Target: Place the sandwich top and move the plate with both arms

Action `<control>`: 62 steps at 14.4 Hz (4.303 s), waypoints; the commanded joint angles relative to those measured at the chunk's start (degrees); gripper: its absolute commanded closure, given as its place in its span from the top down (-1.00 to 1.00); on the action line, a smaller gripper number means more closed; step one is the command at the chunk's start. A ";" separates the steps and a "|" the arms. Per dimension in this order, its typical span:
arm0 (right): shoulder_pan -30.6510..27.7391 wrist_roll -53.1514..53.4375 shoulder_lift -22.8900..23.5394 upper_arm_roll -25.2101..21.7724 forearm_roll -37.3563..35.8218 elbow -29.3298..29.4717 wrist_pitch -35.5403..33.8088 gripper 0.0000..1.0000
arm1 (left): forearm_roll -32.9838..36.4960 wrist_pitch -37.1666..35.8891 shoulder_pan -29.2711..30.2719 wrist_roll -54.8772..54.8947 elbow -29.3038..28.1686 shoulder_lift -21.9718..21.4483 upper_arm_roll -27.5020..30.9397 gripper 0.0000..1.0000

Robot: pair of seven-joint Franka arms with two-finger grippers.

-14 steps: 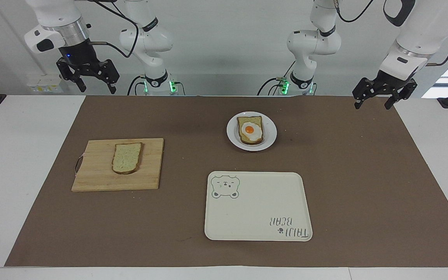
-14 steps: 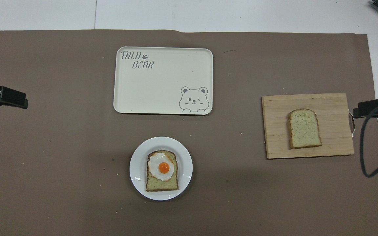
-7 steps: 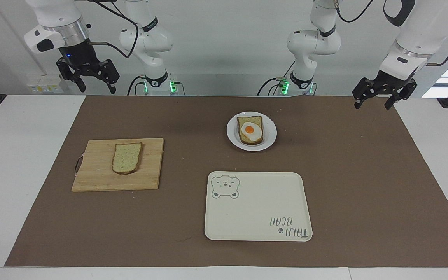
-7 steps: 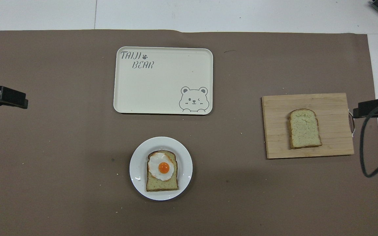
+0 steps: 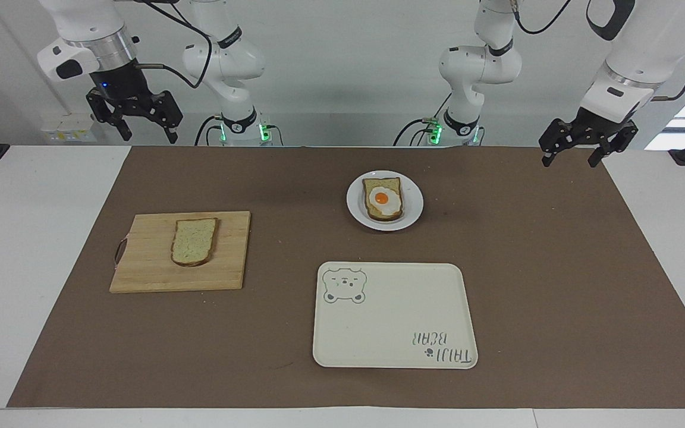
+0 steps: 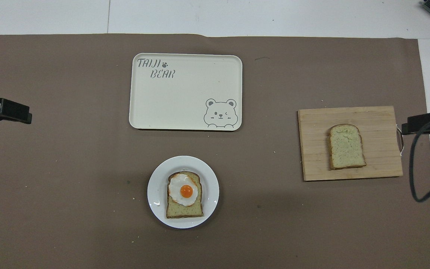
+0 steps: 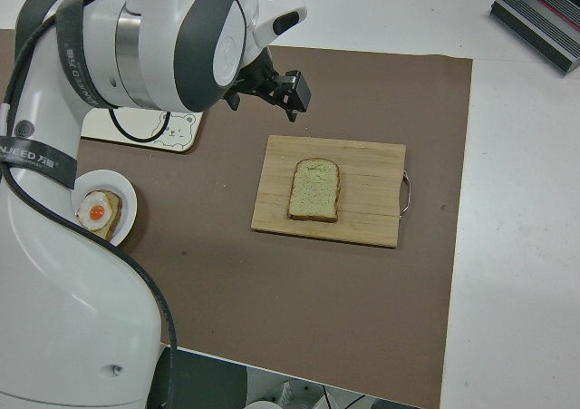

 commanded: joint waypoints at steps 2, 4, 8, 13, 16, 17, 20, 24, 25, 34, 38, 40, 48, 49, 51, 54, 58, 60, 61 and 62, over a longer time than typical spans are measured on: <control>-0.56 -1.14 -0.84 0.50 -0.38 -1.13 1.00 1.00 | 0.56 -0.74 0.55 0.82 0.23 -0.12 -0.41 1.00; -0.56 -1.14 -0.84 0.50 -0.38 -1.13 1.00 1.00 | 0.56 -0.74 0.55 0.82 0.23 -0.21 -0.41 1.00; -0.56 -1.14 -0.84 0.50 -0.38 -1.13 1.00 1.00 | 0.56 -0.74 0.55 0.82 0.23 -0.12 -0.41 1.00; -0.56 -1.14 -0.84 0.50 -0.29 -1.13 1.00 1.00 | 0.56 -0.74 0.55 0.82 0.23 -0.12 -0.41 1.00; -0.56 -1.14 -0.84 0.50 -0.29 -1.13 1.00 1.00 | 0.56 -0.74 0.55 0.82 0.23 -0.12 -0.41 1.00; -0.56 -1.14 -0.84 0.50 -0.29 -1.13 1.00 1.00 | 0.56 -0.74 0.55 0.82 0.23 -0.12 -0.41 1.00; -0.56 -1.14 -0.84 0.50 -0.29 -1.13 1.00 1.00 | 0.56 -1.35 0.47 0.82 0.23 -0.21 -0.41 1.00; -0.56 -1.14 -0.84 0.50 -0.20 -1.13 1.09 1.00 | -0.67 -0.82 -0.32 1.35 0.14 -0.65 -1.28 1.00; -0.56 -1.14 -0.84 0.50 -0.03 -1.13 1.09 1.00 | -0.76 -0.82 -0.24 1.18 0.14 -0.65 -1.29 1.00; 0.05 -2.28 1.52 0.59 0.41 -5.70 11.62 1.00 | -3.92 -1.18 -0.06 1.00 0.05 -0.65 -1.64 1.00; -0.12 -3.42 8.20 0.59 0.41 -5.70 19.26 1.00 | -3.92 -1.17 0.03 0.82 0.05 -0.65 -1.64 1.00; -0.65 -5.52 11.01 0.50 0.41 -5.79 21.39 1.00 | -3.92 -1.18 0.03 0.82 0.05 -0.65 -1.46 1.00; -5.21 -19.31 18.13 0.50 3.14 -14.05 32.72 1.00 | -3.92 -1.18 0.03 0.91 0.05 -0.65 -1.37 1.00; -5.48 -20.55 18.58 0.50 3.22 -14.84 33.60 1.00 | -3.92 -1.18 0.03 0.82 0.05 -0.65 -1.37 1.00; -5.83 -21.52 18.58 0.59 3.75 -16.77 33.52 1.00 | -3.92 -1.18 0.03 0.91 0.05 -0.65 -1.29 1.00; -7.59 -27.31 18.67 0.50 8.93 -20.63 34.13 1.00 | -3.92 -1.18 0.11 0.82 0.05 -0.65 -1.29 1.00; -9.34 -30.75 19.19 0.50 8.94 -24.06 37.90 1.00 | -3.92 -1.18 0.12 0.82 0.05 -0.65 -1.20 1.00; -9.53 -31.02 19.37 0.50 9.03 -25.74 39.85 1.00 | -3.92 -1.18 0.12 0.82 0.05 -0.65 -1.20 1.00; -9.53 -31.02 19.55 0.50 9.11 -25.92 39.85 1.00 | -3.92 -1.18 0.12 0.82 -0.03 -0.65 -1.29 1.00; -9.53 -31.19 19.55 0.50 9.29 -26.01 39.85 1.00 | -3.92 -1.18 0.12 0.82 0.05 -0.65 -1.29 1.00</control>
